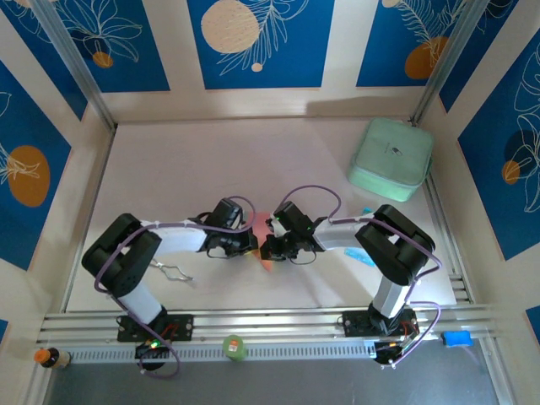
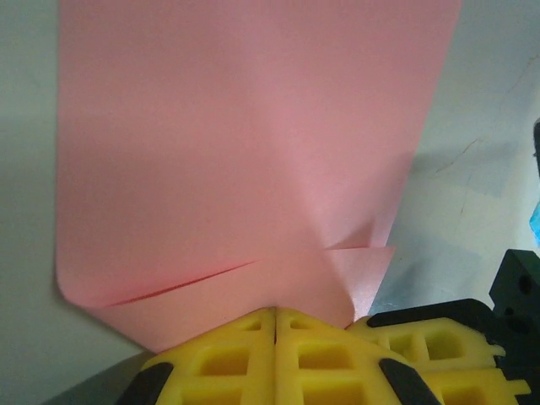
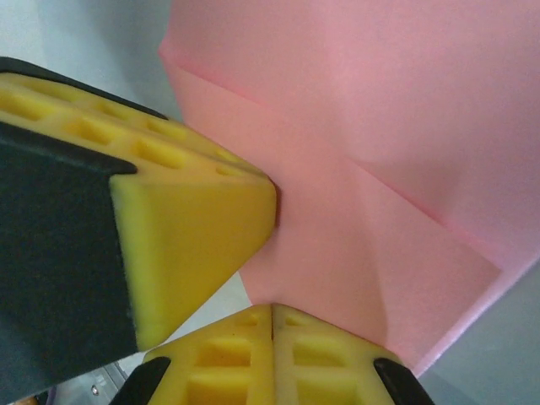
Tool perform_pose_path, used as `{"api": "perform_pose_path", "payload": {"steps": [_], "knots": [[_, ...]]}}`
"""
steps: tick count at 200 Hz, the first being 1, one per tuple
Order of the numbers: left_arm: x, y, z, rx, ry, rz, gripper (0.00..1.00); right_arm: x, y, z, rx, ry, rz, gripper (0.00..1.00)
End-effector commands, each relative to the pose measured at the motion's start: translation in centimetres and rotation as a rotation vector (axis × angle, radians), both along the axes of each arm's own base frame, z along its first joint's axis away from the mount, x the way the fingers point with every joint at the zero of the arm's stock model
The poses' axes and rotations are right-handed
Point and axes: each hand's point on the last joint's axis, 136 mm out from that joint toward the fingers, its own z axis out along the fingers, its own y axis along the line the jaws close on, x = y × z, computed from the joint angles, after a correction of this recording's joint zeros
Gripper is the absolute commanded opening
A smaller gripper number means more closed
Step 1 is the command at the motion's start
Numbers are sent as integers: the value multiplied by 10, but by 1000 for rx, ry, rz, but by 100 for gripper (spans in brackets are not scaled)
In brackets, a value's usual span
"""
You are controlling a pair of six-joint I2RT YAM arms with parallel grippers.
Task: Fold a paper plane with a square sheet of paper (pick it up from the middle)
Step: Third fold the triangle at the center of the table.
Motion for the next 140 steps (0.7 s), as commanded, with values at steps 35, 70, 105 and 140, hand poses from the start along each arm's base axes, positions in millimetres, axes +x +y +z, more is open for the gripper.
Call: {"api": "perform_pose_path", "payload": {"steps": [35, 70, 105, 140], "knots": [[11, 29, -21, 55, 18, 61, 0, -25, -41, -39, -189, 97, -32, 0], [24, 38, -16, 33, -10, 75, 0, -25, -43, -41, -199, 95, -32, 0], [33, 48, -16, -1, -22, 95, 0, -25, -44, -42, -205, 99, -29, 0], [42, 59, -16, -7, -19, 120, 0, -26, -44, -42, -206, 98, -30, 0]]}}
